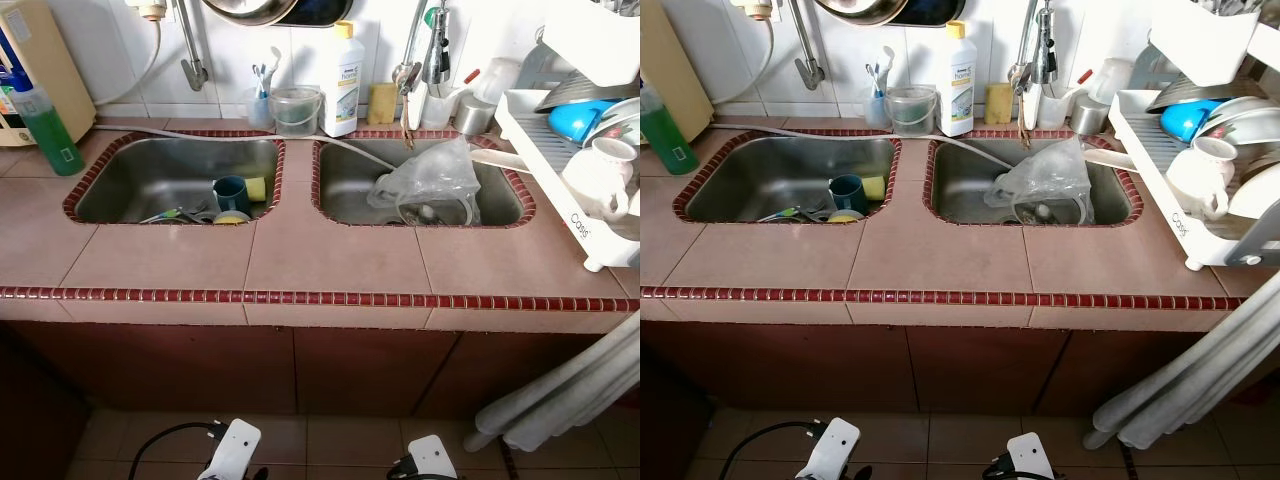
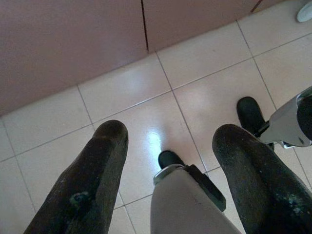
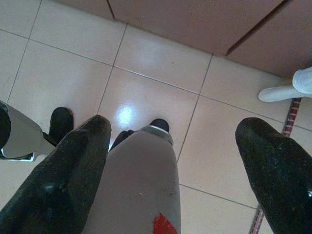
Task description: Kitchen organization
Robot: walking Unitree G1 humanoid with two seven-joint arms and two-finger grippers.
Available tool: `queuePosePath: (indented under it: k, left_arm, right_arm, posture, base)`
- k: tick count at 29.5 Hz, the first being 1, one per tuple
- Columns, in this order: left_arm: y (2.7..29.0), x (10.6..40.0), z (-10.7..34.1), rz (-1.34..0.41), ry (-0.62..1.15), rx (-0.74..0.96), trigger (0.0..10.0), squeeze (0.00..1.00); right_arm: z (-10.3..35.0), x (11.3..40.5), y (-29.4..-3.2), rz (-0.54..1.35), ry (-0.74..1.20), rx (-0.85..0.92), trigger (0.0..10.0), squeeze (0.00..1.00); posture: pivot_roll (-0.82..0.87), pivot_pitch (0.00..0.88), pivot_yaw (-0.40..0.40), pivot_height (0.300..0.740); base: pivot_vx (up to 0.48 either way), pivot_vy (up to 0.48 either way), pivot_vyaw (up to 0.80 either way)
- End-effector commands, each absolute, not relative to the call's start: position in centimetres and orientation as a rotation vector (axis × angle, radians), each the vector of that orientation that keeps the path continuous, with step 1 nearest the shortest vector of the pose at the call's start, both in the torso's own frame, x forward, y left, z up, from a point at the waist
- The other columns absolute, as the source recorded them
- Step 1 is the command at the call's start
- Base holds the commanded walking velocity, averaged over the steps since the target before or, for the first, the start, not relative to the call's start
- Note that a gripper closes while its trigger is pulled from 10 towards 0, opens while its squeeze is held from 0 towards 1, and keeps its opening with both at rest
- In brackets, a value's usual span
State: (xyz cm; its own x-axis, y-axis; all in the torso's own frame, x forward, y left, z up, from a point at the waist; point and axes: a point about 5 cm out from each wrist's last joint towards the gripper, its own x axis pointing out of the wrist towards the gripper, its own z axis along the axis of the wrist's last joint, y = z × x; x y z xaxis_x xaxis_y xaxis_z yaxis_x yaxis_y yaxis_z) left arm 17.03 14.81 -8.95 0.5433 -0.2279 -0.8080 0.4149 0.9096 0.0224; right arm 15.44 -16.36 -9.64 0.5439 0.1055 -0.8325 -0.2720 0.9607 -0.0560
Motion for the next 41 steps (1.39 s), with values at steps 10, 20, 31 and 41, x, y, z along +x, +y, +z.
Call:
queuePosePath:
  k: [10, 20, 31, 41]
  left_arm:
    - [14.6, 16.97, -8.92, -0.395, 0.911, 0.197, 10.0, 0.0]
    - [14.58, 16.91, -8.91, -0.404, 0.906, 0.197, 10.0, 0.0]
    - [14.58, 16.77, -8.93, -0.418, 0.904, 0.195, 10.0, 0.0]
    - [14.58, 16.77, -8.93, -0.418, 0.904, 0.195, 10.0, 0.0]
  right_arm:
    - [-9.78, 15.15, -16.6, 0.222, 0.996, -0.192, 10.0, 0.0]
    - [-9.94, 14.83, -16.73, 0.226, 1.016, -0.228, 10.0, 0.0]
    - [-10.09, 14.49, -16.5, 0.228, 1.025, -0.245, 10.0, 0.0]
    - [-10.09, 14.49, -16.5, 0.228, 1.025, -0.245, 10.0, 0.0]
  posture:
    - [-0.08, 0.048, 0.021, 0.74]
    - [-0.07, 0.04, 0.019, 0.74]
    - [-0.07, 0.037, 0.022, 0.74]
    - [-0.07, 0.037, 0.022, 0.74]
  base:
    - [0.0, 0.0, 0.0]
    - [0.0, 0.0, 0.0]
    - [0.0, 0.0, 0.0]
    - [0.0, 0.0, 0.0]
